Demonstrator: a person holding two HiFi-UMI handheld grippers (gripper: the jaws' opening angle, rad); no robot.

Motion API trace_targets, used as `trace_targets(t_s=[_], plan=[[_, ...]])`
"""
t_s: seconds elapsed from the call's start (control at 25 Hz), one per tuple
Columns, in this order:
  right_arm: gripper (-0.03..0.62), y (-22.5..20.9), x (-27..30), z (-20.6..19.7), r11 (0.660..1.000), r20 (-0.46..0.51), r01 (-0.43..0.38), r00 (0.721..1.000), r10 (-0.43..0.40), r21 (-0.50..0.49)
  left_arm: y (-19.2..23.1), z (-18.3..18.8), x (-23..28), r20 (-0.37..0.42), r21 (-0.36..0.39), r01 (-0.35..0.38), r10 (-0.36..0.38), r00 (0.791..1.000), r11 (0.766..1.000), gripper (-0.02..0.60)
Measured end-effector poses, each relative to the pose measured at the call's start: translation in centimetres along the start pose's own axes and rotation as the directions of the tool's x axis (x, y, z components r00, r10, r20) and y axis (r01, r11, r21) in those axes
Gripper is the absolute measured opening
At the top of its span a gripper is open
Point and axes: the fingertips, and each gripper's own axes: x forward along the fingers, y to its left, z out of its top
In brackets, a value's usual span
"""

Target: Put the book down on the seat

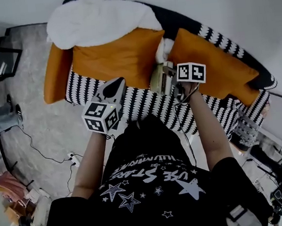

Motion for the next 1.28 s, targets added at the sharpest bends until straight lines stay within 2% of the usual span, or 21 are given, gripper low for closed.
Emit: trace_targets(t_s=[0.2,0.4,0.68,0.84,0.96,1.28], plan=[[0.259,-0.3,-2.6,-0.2,0.996,0.066,0.083,0.995,-0.080,-0.032,-0.1,0.6,-1.8,0.028,0.022,0.014,-0.015,1.000,1.000,0.015],[0.259,0.3,-6.6,-2.8,0.990,0.127,0.133,0.984,-0.126,-0.055,-1.2,0.1,-5.0,0.047,0.046,0.041,-0.043,0.998,0.998,0.015],[0.259,2.5,-11.5,-7.5,0.993,0.244,0.121,0.962,-0.120,0.012,-2.5,-1.6,-10.1,0.057,0.098,0.089,-0.095,0.994,0.991,0.015],[0.251,4.4,-13.8,-10.8,0.995,0.313,0.078,0.945,-0.091,0.055,-3.2,-2.9,-12.4,0.054,0.121,0.119,-0.127,0.990,0.986,0.014],[0.225,5.5,-15.2,-13.7,0.995,0.358,0.057,0.930,-0.083,0.081,-3.9,-3.9,-13.9,0.055,0.134,0.146,-0.154,0.987,0.980,0.015],[0.135,7.1,-18.9,-19.7,0.992,0.425,0.082,0.898,-0.114,0.094,-6.8,-5.0,-15.8,0.055,0.184,0.229,-0.243,0.968,0.956,0.015]])
